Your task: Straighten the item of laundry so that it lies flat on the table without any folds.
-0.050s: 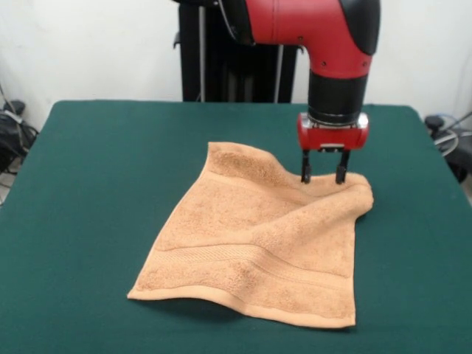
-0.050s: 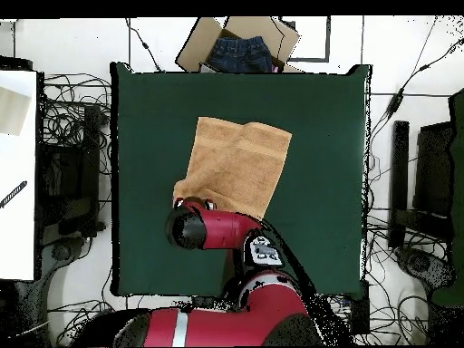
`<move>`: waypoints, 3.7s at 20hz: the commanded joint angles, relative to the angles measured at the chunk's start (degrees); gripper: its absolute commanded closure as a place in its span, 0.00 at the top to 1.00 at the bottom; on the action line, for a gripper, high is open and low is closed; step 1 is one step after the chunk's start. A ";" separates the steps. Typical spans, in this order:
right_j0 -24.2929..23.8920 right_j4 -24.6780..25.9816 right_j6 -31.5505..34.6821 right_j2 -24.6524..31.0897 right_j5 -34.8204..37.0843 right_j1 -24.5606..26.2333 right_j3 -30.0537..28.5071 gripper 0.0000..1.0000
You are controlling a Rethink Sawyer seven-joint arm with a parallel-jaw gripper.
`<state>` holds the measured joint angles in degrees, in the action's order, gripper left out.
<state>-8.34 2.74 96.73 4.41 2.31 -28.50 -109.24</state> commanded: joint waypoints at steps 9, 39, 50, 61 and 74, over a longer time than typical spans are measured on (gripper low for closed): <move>-1.46 1.47 8.00 3.29 0.13 2.29 -2.18 1.00; 3.32 1.62 7.86 -1.80 -6.06 13.58 5.74 0.00; 3.32 1.09 9.23 -1.51 -7.29 13.56 4.50 0.00; 5.55 -1.04 14.28 -1.97 -8.83 9.53 -5.22 0.00; 4.29 -1.63 10.29 -1.57 0.67 2.77 -9.35 0.00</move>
<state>-4.24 3.01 96.73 0.58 -6.39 -25.82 -113.20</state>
